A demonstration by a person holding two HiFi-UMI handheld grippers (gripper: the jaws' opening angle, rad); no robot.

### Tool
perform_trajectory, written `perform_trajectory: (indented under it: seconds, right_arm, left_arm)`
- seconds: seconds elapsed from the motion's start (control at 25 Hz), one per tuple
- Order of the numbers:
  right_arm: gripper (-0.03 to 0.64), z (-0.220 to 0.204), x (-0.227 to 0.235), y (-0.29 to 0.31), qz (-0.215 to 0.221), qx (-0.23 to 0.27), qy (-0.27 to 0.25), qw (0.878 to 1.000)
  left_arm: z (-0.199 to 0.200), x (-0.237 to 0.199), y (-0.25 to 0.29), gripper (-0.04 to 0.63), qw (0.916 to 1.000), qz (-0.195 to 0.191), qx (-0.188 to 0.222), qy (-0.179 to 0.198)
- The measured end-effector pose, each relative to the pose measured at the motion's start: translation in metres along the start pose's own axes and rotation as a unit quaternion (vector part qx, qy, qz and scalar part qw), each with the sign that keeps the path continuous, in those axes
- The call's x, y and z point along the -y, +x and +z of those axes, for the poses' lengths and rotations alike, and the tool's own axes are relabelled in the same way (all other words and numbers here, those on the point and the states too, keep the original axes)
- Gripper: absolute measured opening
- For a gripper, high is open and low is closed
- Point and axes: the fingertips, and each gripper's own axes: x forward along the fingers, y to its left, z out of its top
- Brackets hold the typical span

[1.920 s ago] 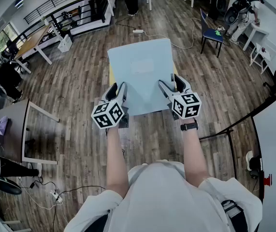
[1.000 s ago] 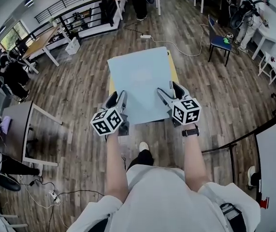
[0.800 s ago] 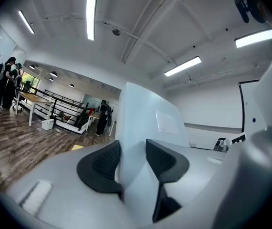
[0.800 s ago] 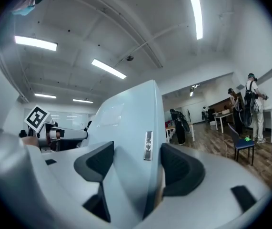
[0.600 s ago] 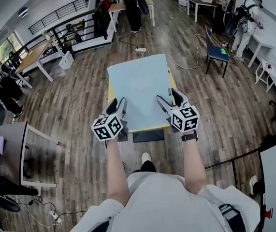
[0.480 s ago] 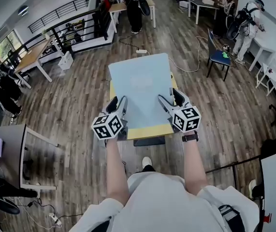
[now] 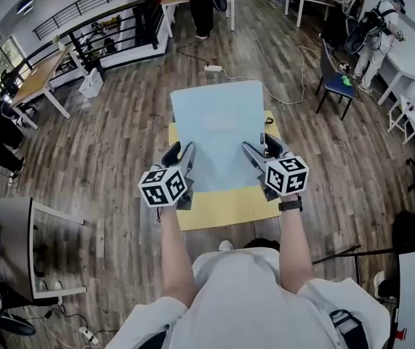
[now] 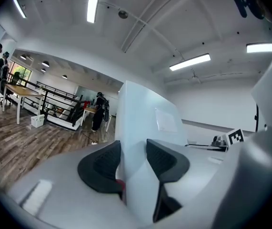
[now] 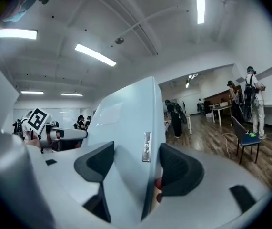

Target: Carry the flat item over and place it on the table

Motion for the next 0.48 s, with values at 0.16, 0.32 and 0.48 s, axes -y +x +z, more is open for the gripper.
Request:
perform_trajectory:
  seconds: [0.16, 0.32, 0.48]
  right_arm:
    - [0.285, -0.016, 0.015, 0.026, -0.002, -0.030, 0.010, 0.999]
    - [0.285, -0.030, 0.038, 0.044, -0.004, -0.050, 0.013, 0.999]
    - [0.285, -0.037, 0.068, 0.071, 0.000, -0.081, 0.010, 0.997]
  left_arm:
    - [-0.014, -0.022, 0.024, 0.179, 0.9996, 0.007, -0.024, -0.015]
    - [-0.030, -0.034, 0.052, 0.179, 0.9984, 0.012, -0.039, -0.039]
    - [-0.039, -0.042, 0.087, 0.179, 0.9963, 0.024, -0.062, -0.054]
